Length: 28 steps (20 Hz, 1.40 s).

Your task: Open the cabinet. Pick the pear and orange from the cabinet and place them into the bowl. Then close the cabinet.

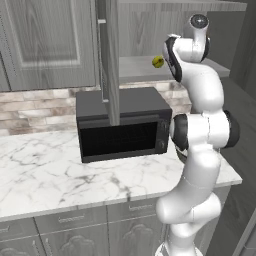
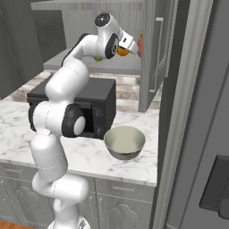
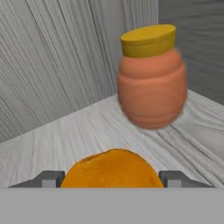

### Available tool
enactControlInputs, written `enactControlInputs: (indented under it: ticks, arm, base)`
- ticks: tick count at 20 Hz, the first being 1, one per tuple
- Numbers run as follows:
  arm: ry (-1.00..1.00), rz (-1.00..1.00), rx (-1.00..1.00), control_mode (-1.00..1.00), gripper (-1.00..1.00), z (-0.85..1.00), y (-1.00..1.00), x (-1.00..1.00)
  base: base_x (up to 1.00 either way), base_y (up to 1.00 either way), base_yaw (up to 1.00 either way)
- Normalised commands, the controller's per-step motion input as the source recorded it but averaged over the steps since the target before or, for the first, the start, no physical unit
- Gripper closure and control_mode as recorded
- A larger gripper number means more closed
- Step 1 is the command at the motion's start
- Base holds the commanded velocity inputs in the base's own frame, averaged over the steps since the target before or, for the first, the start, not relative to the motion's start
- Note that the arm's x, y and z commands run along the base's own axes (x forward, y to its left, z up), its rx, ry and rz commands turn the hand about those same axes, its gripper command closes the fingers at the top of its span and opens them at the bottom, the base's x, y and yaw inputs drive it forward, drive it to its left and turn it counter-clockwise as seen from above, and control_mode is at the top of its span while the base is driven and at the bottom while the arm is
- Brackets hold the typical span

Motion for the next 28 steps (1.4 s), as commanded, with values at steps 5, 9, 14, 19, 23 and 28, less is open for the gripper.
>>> enactControlInputs:
  ticks: [5,9,14,19,23,28]
  arm:
    - [-0.18,0.00,0.00,-1.00,1.00,0.00,0.25,-1.00]
    - [-0.08,0.03,-0.06,-1.00,1.00,-0.15,0.34,-1.00]
    - [0.00,0.01,0.00,-1.00,1.00,-0.04,0.27,-1.00]
    - [0.06,0.00,0.00,-1.00,1.00,-0.18,0.12,-1.00]
    - [0.08,0.00,-0.02,-1.00,1.00,-0.41,0.07,-0.91]
    - [0.00,0.00,0.00,-1.00,1.00,-0.04,0.00,0.00]
  base:
    - [0.00,0.00,0.00]
    - [0.00,0.00,0.00]
    - [0.00,0.00,0.00]
    - [0.00,0.00,0.00]
    - [0.00,0.00,0.00]
    - [0.00,0.00,0.00]
